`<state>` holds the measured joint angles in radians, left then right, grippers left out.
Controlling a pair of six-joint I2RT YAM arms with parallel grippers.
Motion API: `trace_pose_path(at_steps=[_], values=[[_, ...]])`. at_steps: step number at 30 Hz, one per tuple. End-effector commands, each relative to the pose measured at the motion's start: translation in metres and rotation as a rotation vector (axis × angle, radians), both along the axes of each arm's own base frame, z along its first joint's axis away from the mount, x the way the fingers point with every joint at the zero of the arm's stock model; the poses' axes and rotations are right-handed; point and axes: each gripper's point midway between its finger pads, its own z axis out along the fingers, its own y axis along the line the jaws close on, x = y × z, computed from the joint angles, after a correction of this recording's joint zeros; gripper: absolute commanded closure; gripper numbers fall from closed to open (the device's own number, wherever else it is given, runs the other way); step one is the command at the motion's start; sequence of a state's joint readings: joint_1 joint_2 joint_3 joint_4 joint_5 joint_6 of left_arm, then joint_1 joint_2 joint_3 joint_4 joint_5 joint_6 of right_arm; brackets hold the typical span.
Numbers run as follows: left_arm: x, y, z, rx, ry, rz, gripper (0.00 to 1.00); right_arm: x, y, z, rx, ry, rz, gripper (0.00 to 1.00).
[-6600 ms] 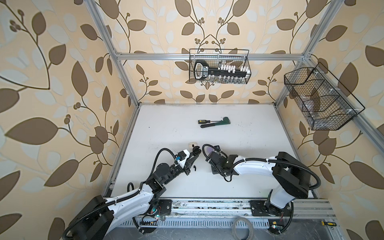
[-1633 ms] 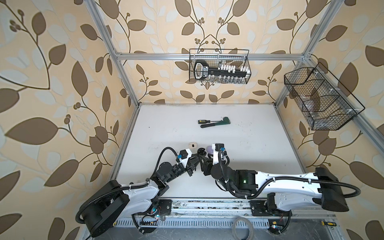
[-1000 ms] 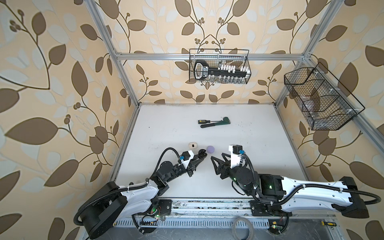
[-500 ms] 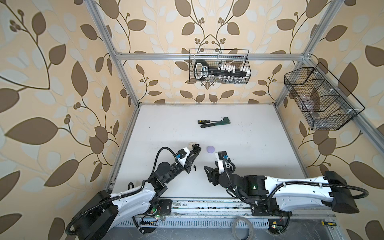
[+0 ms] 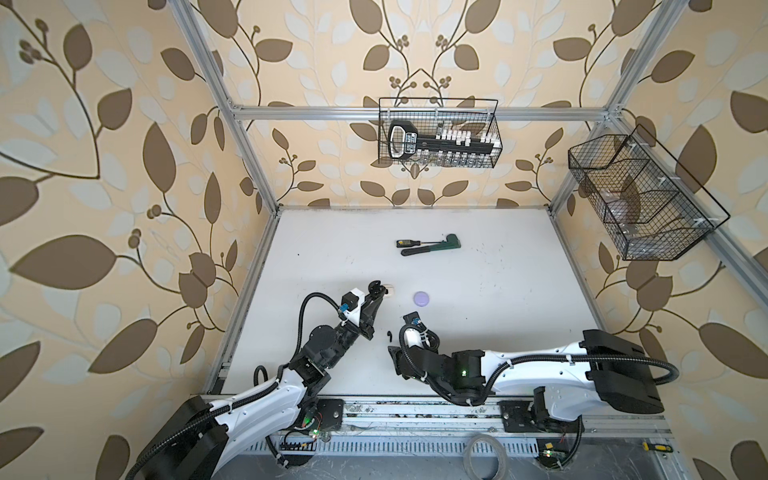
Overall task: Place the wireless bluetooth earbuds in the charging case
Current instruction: 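Move the right gripper over the other black earbud on the table, then lower the right gripper onto the black earbud and close on it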
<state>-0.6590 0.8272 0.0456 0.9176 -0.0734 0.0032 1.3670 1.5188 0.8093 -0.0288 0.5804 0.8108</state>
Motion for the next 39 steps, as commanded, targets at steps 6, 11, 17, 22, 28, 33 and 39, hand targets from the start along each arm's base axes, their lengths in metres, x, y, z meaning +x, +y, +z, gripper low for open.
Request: trace_pose_path(at_steps=[6, 11, 17, 22, 28, 33, 39], values=[[0.008, 0.019, 0.002, -0.033, 0.0, 0.103, 1.0, 0.008, 0.025, -0.023, -0.031, 0.066, 0.011, 0.3], [0.009, 0.023, 0.002, -0.039, 0.003, 0.127, 1.0, 0.014, 0.033, -0.037, -0.058, 0.098, 0.013, 0.32], [0.01, 0.028, 0.0, -0.039, 0.009, 0.153, 1.0, 0.019, 0.041, -0.054, -0.082, 0.139, 0.021, 0.33], [0.012, 0.033, -0.002, -0.043, 0.018, 0.179, 1.0, 0.022, 0.048, -0.067, -0.102, 0.169, 0.029, 0.35], [0.012, 0.035, -0.002, -0.045, 0.019, 0.189, 1.0, 0.025, 0.052, -0.077, -0.138, 0.185, 0.027, 0.37], [0.011, 0.035, -0.001, -0.045, 0.017, 0.189, 1.0, 0.034, 0.044, -0.081, -0.19, 0.173, -0.016, 0.39], [0.011, 0.035, -0.001, -0.043, 0.016, 0.188, 1.0, 0.042, 0.024, -0.07, -0.239, 0.12, -0.08, 0.39]])
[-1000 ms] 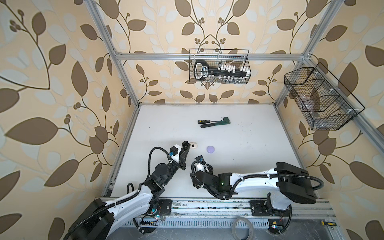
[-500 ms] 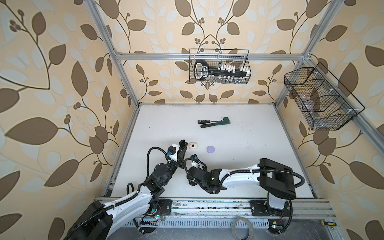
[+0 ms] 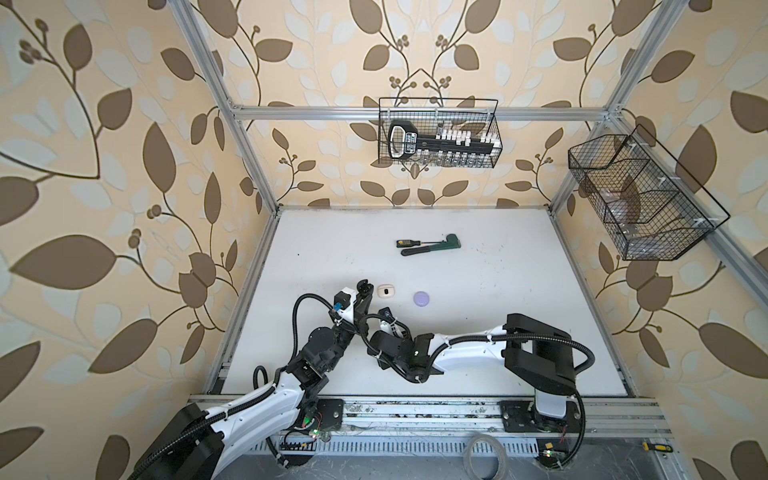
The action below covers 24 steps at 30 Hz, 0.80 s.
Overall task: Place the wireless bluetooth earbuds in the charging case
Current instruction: 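Lower the right gripper onto the black earbud and close on it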
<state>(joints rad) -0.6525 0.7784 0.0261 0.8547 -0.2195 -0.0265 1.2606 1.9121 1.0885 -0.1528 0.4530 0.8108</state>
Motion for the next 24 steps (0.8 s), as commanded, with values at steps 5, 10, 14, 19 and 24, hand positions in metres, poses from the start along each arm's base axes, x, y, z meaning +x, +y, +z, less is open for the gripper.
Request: trace_pose_path(at_steps=[5, 10, 14, 19, 24], values=[[0.003, 0.009, 0.009, -0.029, -0.029, 0.044, 1.0, 0.017, -0.015, 0.013, -0.044, -0.048, -0.06, 0.39], [0.003, 0.011, 0.009, -0.026, -0.029, 0.051, 1.0, 0.025, -0.008, 0.005, -0.058, -0.03, -0.054, 0.4], [0.003, 0.01, 0.009, -0.024, -0.028, 0.051, 1.0, 0.03, -0.004, -0.005, -0.083, -0.017, -0.053, 0.43], [0.003, 0.009, 0.009, -0.019, -0.029, 0.046, 1.0, 0.031, -0.003, -0.017, -0.102, 0.007, -0.046, 0.52], [0.003, 0.009, 0.009, -0.018, -0.029, 0.043, 1.0, 0.03, -0.006, -0.02, -0.112, 0.013, -0.048, 0.62]])
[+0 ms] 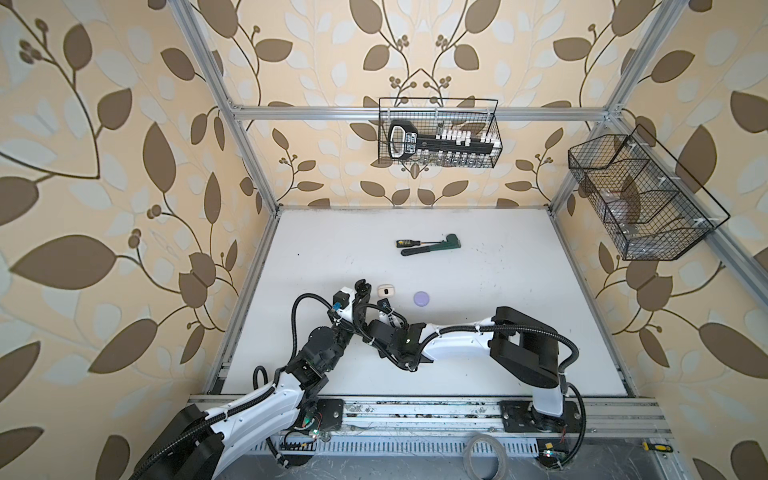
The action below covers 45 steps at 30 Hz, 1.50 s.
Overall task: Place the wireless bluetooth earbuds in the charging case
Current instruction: 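Lower the right gripper onto the black earbud and close on it, then lift the earbud and carry it toward the case in the left gripper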
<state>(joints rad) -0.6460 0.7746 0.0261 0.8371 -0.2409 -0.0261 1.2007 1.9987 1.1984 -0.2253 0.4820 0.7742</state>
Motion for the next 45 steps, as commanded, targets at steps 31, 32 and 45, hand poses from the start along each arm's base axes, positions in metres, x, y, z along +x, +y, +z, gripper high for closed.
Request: trace_pose_path(at_steps=[31, 32, 45], values=[[-0.003, -0.032, 0.012, 0.011, -0.006, -0.168, 1.0, 0.009, -0.056, 0.02, 0.02, -0.066, -0.121, 0.84], [-0.003, -0.037, 0.012, 0.017, -0.002, -0.193, 1.0, 0.011, -0.061, 0.023, 0.02, -0.076, -0.132, 0.84], [-0.017, -0.092, 0.009, 0.065, 0.105, -0.502, 1.0, 0.037, -0.121, 0.084, 0.038, -0.249, -0.296, 0.83]])
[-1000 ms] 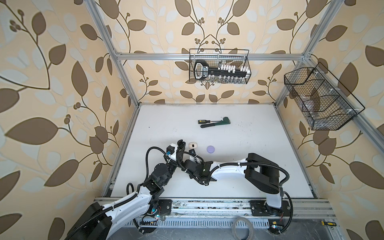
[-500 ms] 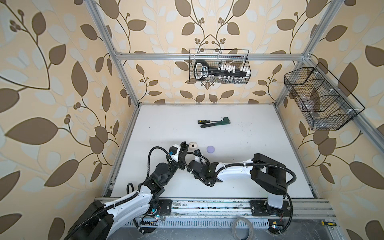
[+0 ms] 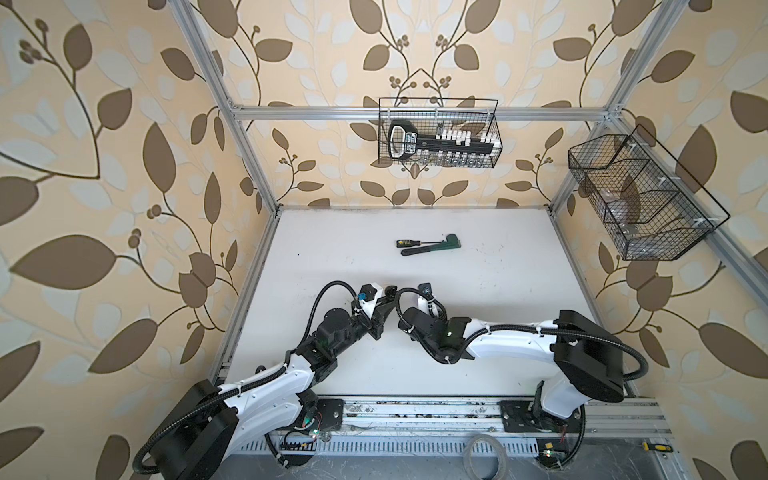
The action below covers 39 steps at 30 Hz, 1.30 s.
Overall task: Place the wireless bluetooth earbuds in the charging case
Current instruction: 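Lift the earbud and carry it toward the case in the left gripper, then lower the earbud into the empty slot of the black case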
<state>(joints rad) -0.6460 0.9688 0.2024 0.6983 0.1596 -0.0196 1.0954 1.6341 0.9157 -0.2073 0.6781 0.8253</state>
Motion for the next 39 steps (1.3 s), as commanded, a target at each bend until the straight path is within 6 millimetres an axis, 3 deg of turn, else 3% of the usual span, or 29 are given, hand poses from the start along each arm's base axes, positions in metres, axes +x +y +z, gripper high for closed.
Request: trace_pose_path(at_steps=[1, 8, 21, 28, 39], values=[[-0.008, -0.019, 0.017, -0.018, -0.011, -0.127, 1.0, 0.008, -0.019, 0.022, -0.019, -0.071, -0.067, 0.83], [-0.016, -0.043, 0.013, 0.004, 0.065, -0.273, 1.0, 0.015, -0.03, 0.059, 0.02, -0.159, -0.113, 0.85], [-0.021, -0.055, 0.009, 0.002, 0.108, -0.354, 1.0, 0.012, -0.022, 0.115, 0.068, -0.282, -0.117, 0.86], [-0.024, -0.066, 0.007, -0.005, 0.153, -0.421, 1.0, 0.006, -0.009, 0.127, 0.094, -0.309, -0.09, 0.86], [-0.026, -0.07, 0.008, -0.026, 0.178, -0.447, 1.0, -0.002, 0.008, 0.12, 0.113, -0.305, -0.062, 0.86]])
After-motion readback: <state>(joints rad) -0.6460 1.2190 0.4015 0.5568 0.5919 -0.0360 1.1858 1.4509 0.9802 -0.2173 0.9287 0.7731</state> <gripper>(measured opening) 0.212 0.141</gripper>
